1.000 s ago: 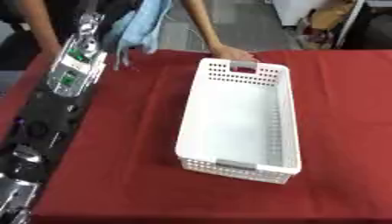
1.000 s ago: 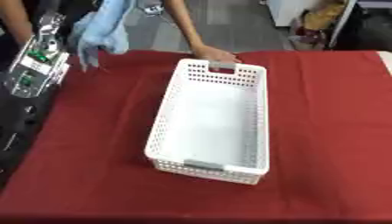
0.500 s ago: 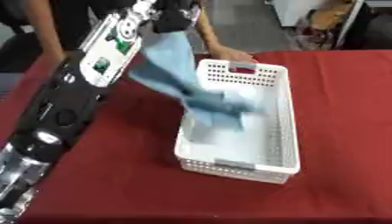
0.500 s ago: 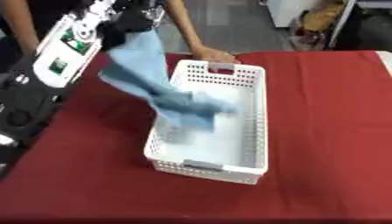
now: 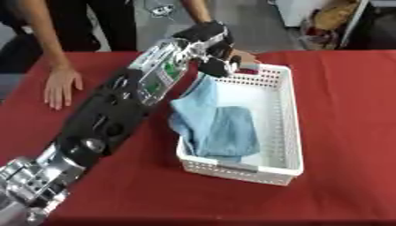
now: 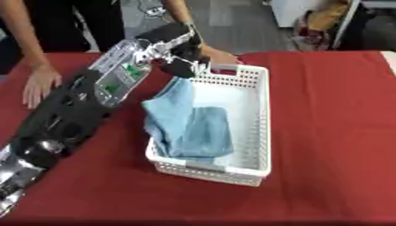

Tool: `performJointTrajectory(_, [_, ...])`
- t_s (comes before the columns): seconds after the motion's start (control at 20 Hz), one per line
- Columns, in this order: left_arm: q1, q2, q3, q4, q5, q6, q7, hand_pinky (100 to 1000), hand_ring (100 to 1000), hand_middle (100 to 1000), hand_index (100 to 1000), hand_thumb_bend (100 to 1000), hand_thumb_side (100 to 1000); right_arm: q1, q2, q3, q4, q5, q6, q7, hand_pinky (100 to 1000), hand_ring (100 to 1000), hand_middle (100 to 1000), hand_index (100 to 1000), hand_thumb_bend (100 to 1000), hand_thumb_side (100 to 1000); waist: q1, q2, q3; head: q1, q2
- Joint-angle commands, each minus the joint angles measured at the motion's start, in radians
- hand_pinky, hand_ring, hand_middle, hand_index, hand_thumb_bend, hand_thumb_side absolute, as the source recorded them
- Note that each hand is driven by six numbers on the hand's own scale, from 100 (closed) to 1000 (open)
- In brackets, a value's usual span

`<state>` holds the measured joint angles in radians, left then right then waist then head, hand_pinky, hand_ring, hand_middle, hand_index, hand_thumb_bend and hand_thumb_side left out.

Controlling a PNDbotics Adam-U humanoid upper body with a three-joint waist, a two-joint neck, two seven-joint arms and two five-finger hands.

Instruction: Pick up objects on the table and place them in the box.

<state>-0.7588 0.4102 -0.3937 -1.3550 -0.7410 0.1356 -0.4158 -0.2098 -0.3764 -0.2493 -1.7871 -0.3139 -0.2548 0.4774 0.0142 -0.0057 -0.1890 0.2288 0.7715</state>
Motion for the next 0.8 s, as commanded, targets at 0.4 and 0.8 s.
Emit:
performJointTrajectory(0.4, [0.001, 0.012, 0.001, -0.049, -0.105, -0.142, -0.111, 592, 777, 840, 873, 338, 703, -0.016, -0.012, -0.005, -0.017, -0.003, 0.0, 0.005, 810, 946, 881, 1000, 100, 943, -0.002, -0.01, 0.001, 0.004, -0.002])
performJointTrajectory(0.8, [0.017, 0.019, 0.032, -0.093, -0.073, -0.14, -0.05, 617, 790, 864, 882, 104, 721, -0.014, -0.012, -0.007, -0.017, -0.001, 0.0, 0.006, 810, 947, 881, 1000, 100, 943, -0.003, -0.009, 0.004, 0.004, -0.002])
